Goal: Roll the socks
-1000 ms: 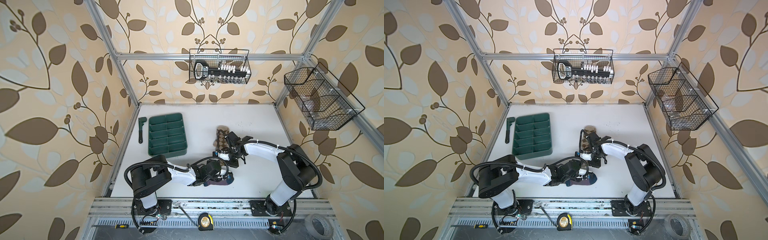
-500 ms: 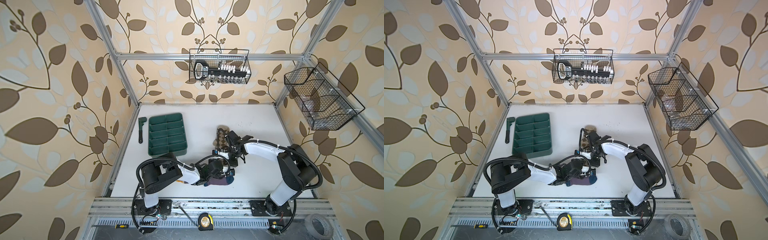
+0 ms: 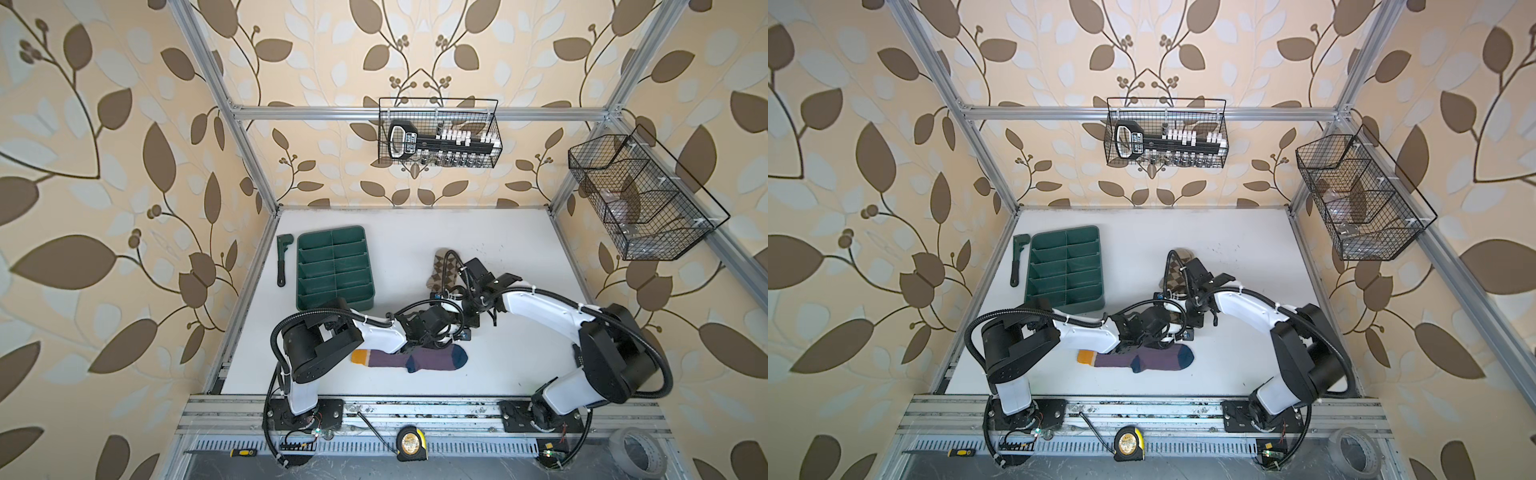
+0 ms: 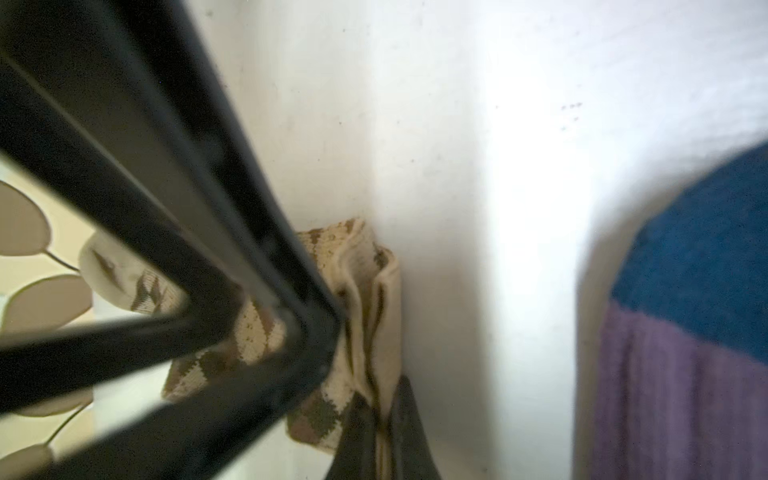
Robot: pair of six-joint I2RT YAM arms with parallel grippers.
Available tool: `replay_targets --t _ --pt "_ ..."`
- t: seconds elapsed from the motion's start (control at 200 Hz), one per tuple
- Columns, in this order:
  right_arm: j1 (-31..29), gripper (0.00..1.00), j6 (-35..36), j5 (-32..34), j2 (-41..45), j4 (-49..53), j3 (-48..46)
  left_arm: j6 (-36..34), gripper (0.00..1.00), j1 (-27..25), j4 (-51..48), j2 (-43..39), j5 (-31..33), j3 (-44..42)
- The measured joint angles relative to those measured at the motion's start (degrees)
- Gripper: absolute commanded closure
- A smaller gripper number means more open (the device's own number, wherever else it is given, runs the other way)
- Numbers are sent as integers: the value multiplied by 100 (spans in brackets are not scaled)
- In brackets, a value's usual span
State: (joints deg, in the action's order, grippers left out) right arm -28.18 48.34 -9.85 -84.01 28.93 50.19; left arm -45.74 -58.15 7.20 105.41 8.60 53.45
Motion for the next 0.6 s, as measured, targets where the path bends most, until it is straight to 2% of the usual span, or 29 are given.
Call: replay_targets --t 0.155,0.345,0.5,0.6 --pt "643 44 -144 688 1268 -1141 -968 243 100 400 -1047 -4 -699 492" --pt "1196 45 -649 1593 2138 -2424 -1285 452 100 807 -2577 267 -1609 1375" --pt "1176 47 -859 1849 2844 -2898 -1303 610 100 1086 -3685 798 -2330 2317" --pt "682 47 -463 1843 3558 -3062 -1582 739 100 1259 -4371 1222 -2769 2979"
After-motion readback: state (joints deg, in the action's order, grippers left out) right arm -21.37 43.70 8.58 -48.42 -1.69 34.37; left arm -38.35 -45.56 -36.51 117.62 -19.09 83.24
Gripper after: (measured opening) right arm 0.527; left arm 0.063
